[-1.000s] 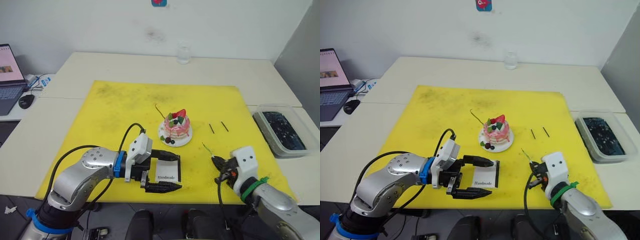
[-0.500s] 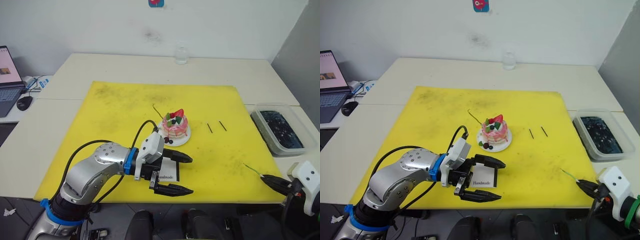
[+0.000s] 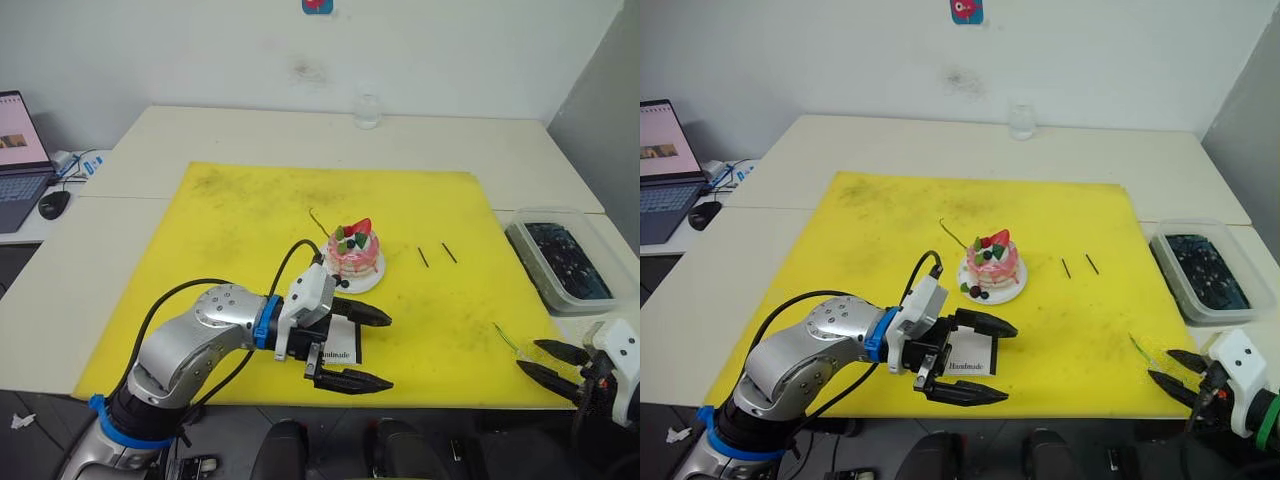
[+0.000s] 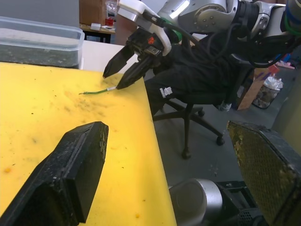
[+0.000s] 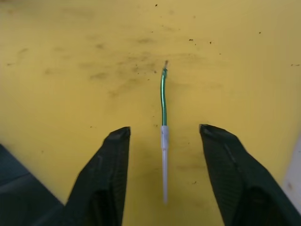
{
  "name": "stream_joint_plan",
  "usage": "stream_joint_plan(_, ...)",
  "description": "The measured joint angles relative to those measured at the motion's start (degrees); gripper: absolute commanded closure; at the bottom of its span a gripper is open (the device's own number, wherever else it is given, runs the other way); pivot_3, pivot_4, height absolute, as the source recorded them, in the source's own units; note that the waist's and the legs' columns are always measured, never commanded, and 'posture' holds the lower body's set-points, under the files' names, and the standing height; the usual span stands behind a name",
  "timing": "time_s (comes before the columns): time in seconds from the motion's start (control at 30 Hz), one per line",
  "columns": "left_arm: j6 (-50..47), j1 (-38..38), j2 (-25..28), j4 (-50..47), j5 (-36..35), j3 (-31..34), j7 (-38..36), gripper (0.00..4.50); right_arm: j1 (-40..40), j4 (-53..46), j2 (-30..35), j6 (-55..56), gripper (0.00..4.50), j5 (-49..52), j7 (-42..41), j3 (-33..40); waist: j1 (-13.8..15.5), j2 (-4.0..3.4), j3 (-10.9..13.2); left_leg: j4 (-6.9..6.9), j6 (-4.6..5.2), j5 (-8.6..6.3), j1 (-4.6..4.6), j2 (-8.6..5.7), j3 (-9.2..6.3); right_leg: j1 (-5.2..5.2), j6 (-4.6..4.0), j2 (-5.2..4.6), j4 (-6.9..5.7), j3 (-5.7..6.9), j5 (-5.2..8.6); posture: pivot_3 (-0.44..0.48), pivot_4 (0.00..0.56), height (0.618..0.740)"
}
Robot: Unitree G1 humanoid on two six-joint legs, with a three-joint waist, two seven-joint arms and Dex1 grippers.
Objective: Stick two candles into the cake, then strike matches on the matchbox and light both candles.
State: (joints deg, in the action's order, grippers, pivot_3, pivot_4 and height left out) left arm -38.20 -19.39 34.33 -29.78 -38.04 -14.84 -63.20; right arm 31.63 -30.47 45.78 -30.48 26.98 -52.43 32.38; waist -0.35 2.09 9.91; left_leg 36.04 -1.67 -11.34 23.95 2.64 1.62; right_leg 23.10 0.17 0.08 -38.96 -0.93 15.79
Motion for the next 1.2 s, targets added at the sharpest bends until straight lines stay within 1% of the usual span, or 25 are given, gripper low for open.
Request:
stream_joint_plan(0.13, 2.6, 1.1, -0.9, -1.6, 1.7, -1.1, 0.9, 0.00, 0.8, -5.2, 5.3, -6.9, 1.03, 3.3, -1.3, 3.9, 0.0, 0.00, 0.0, 0.04, 0.00, 0.00, -0.01, 0.00, 0.01, -0.02, 0.02, 0.00, 0.00, -0.02, -0.02, 0.000, 0.150, 0.740)
stream_joint_plan(0.27, 5.9, 1.3, -1.6, -2.6, 3.8, -2.0, 1.5, 0.00, -4.2, -11.1, 15.7, -18.7, 1.03, 6.8, -1.0, 5.8, -0.1, 0.00, 0.0, 0.07, 0.00, 0.00, -0.07, -0.02, 0.02, -0.06, -0.02, 0.00, -0.01, -0.05, 0.00, 0.000, 0.150, 0.740)
stream_joint_plan(0.4, 7.9, 1.3, -1.7, -1.9, 5.0, -2.7, 0.9, 0.00, -13.8, -12.0, 26.0, -31.0, 1.03, 10.8, 1.0, 2.7, 0.1, 0.03, 0.0, 0.07, 0.00, 0.01, -0.05, -0.06, 0.02, -0.06, -0.07, -0.01, 0.03, -0.04, 0.02, 0.000, 0.150, 0.740)
stream_joint_plan(0.5, 9.9, 1.3, -2.1, -0.9, 7.0, -3.8, 0.7, 0.00, -17.6, -10.8, 30.9, -36.1, 1.03, 11.8, 1.6, -2.9, 0.4, 0.06, 0.0, 0.05, 0.01, 0.00, 0.06, -0.06, 0.04, -0.03, 0.03, -0.01, 0.10, -0.01, -0.02, 0.000, 0.150, 0.740)
stream_joint_plan(0.57, 10.6, 1.1, -2.4, -0.6, 8.0, -4.3, 0.7, 0.00, -21.5, -9.2, 32.3, -39.2, 1.03, 12.9, 1.9, -7.3, 0.4, 0.07, 0.0, 0.04, 0.01, 0.00, 0.18, -0.06, 0.04, 0.04, 0.07, -0.01, 0.13, -0.02, -0.01, 0.000, 0.150, 0.740)
stream_joint_plan(0.6, 11.1, 0.8, -2.8, -0.6, 8.5, -4.7, 0.9, 0.00, -23.9, -8.0, 33.4, -40.0, 1.03, 13.3, 1.9, -10.7, 0.3, 0.07, 0.0, 0.05, 0.01, -0.01, 0.20, -0.06, 0.04, 0.06, 0.10, -0.01, 0.14, -0.04, 0.00, 0.000, 0.150, 0.740)
stream_joint_plan(0.63, 11.3, 0.5, -3.3, -0.6, 8.9, -5.2, 1.1, 0.00, -24.4, -7.6, 33.9, -40.3, 1.03, 13.3, 1.9, -12.1, 0.3, 0.07, 0.0, 0.04, 0.02, -0.01, 0.24, -0.07, 0.03, 0.07, 0.12, -0.01, 0.14, -0.01, 0.01, 0.000, 0.150, 0.740)
stream_joint_plan(0.7, 11.2, -0.5, -3.8, -0.8, 9.2, -5.7, 1.6, 0.00, -27.3, -5.7, 34.4, -39.9, 1.03, 12.9, 1.5, -17.4, 0.3, 0.09, 0.1, 0.05, 0.02, -0.01, 0.28, -0.05, 0.02, 0.09, 0.13, 0.00, 0.14, 0.05, 0.01, 0.000, 0.150, 0.740)
stream_joint_plan(0.83, 11.3, -1.4, -4.2, -1.3, 10.7, -6.2, 2.7, 0.00, -30.6, -2.7, 34.8, -38.2, 1.03, 11.1, 1.0, -24.6, 0.2, 0.07, 0.1, 0.05, 0.02, 0.00, 0.20, -0.04, 0.02, 0.09, 0.13, 0.01, 0.08, 0.01, 0.01, 0.000, 0.150, 0.740)
stream_joint_plan(1.0, 11.1, -0.7, -5.6, -2.3, 12.3, -8.2, 5.4, 0.00, -34.6, -0.7, 34.7, -36.6, 1.03, 8.8, 0.3, -31.0, 0.1, 0.06, 0.0, 0.06, 0.01, 0.00, 0.16, -0.02, 0.03, 0.08, 0.16, 0.00, 0.06, -0.02, 0.00, 0.000, 0.150, 0.740)
stream_joint_plan(1.1, 10.6, -0.3, -6.0, -4.2, 12.9, -9.8, 7.2, 0.00, -37.0, 0.0, 34.1, -36.3, 1.03, 7.8, 0.1, -33.8, 0.1, 0.06, 0.0, 0.06, 0.02, 0.00, 0.16, -0.01, 0.02, 0.08, 0.16, 0.01, 0.06, -0.02, 0.00, 0.000, 0.150, 0.740)
stream_joint_plan(1.2, 9.6, -0.1, -6.6, -5.4, 13.3, -10.9, 8.9, 0.00, -37.7, 1.0, 34.0, -36.0, 1.03, 6.6, -0.1, -35.8, 0.1, 0.04, 0.0, 0.06, 0.01, 0.00, 0.16, -0.02, 0.02, 0.08, 0.16, 0.01, 0.06, -0.02, -0.01, 0.000, 0.150, 0.740)
